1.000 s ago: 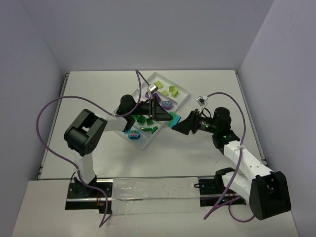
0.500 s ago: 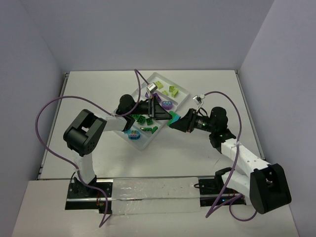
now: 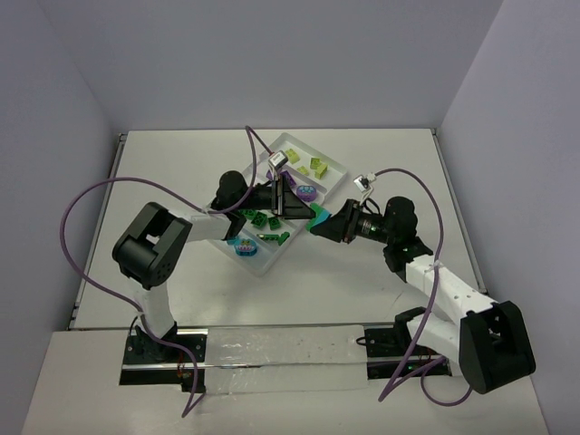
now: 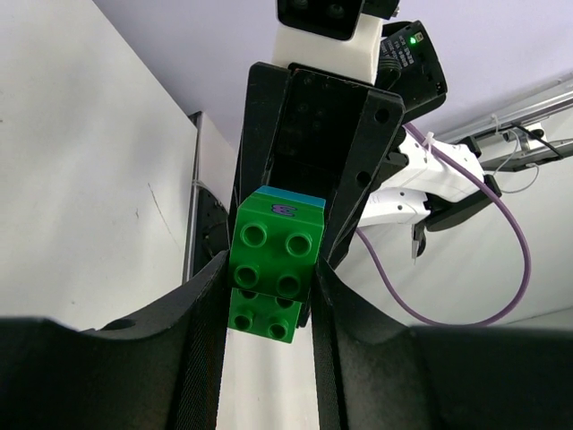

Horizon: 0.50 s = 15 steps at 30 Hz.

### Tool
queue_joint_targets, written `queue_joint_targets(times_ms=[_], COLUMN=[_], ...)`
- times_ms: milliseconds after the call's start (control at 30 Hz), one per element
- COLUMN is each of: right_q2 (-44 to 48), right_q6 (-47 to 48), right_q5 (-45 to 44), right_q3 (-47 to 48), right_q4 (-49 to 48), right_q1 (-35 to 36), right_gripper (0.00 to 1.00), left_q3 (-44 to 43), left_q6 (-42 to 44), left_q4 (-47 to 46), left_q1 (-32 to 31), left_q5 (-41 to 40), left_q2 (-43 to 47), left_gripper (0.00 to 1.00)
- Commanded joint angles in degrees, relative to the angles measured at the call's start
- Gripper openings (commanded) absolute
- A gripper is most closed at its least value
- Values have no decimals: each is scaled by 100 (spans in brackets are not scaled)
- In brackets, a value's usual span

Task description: Sort the legos into containers by color

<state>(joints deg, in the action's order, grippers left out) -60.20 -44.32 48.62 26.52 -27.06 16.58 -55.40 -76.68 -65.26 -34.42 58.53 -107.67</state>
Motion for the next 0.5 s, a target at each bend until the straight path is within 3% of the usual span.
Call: queue_joint_targets(times_ms=[0,367,467], right_q2=[514,836,797], right_q6=[580,1137,1284], right_q5=[-275,-463,-813], right_q3=[-15,26,159], right_q4=[532,1487,1872], right_q1=[11,-167,-217], right_gripper=[0,0,0], left_q3=[12,173,197], left_q6=[235,553,1003], left_q4=[112,520,1272], left_q1=[290,571,634], left_q5=[-18,-47,-264], left_q2=[371,601,722], left_gripper=[0,0,0])
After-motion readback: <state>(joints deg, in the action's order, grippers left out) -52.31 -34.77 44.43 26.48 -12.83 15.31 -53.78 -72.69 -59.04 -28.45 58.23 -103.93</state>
